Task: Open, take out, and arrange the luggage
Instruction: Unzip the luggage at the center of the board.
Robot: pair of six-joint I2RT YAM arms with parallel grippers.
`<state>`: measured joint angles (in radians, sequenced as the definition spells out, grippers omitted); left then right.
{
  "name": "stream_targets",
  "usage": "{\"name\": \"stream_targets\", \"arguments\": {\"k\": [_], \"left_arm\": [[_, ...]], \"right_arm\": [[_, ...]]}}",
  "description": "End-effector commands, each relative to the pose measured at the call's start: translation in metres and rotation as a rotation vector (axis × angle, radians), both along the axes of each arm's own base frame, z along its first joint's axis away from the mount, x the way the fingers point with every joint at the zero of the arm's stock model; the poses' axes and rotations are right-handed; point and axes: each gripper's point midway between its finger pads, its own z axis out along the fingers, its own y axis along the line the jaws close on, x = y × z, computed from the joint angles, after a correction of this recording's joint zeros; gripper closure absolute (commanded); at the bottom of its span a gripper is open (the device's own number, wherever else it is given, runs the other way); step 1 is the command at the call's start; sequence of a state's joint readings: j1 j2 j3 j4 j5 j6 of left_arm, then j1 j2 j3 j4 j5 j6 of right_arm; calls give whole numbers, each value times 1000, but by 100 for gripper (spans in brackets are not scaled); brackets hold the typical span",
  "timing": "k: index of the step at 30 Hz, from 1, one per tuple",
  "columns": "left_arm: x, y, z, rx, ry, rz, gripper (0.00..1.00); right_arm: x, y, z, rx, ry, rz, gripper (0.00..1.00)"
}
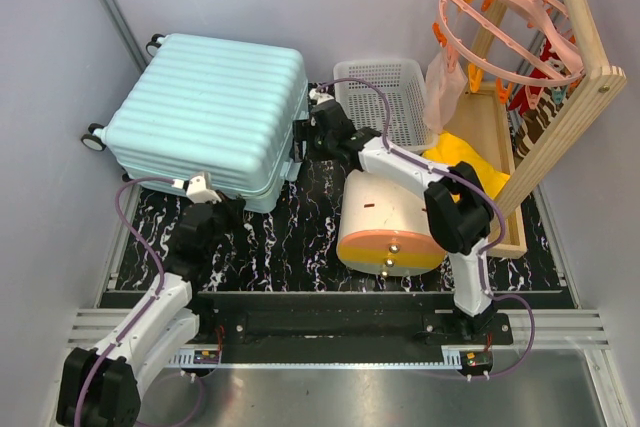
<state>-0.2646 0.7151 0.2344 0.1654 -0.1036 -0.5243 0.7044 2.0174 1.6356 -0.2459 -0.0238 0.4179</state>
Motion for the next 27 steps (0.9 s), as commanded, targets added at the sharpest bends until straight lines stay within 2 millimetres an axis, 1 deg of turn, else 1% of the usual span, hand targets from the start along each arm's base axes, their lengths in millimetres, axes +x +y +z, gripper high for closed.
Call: {"name": "stream_targets", "arguments": {"k": [1,2,3,8,10,12,19,23,24,25,26,27], "left_arm": [[19,11,49,-20,-164,64,100],[19,11,49,-22,-165,65,100],[19,12,49,-20,-167,67,100],[19,11,51,-22,-174,62,100],[20,11,52,-22,-179,61,100],[20,11,53,-26,-183,64,100],[22,10,57,-30,-193,58,100],[21,10,58,-36,-197,62,100],[21,11,58,-38,-196,67,100],[20,12,63,-42,-208,71,100],[19,14,61,-38,-200,81,100],[18,16,63,-37,-203,89,100]], "right_arm": [[22,9,11,42,-10,-69,24],[25,13,7,46,-1,-67,24],[26,16,6,54,2,-66,24],[36,25,-6,70,24,-87,25],[38,27,-11,71,31,-90,25],[40,28,-20,65,42,-95,25],[39,38,-48,61,94,-69,30],[39,42,-57,57,106,-51,44],[39,41,-59,53,109,-49,53],[39,41,-58,55,106,-47,61],[39,39,-56,56,105,-48,77],[43,35,-56,57,105,-56,84]]}}
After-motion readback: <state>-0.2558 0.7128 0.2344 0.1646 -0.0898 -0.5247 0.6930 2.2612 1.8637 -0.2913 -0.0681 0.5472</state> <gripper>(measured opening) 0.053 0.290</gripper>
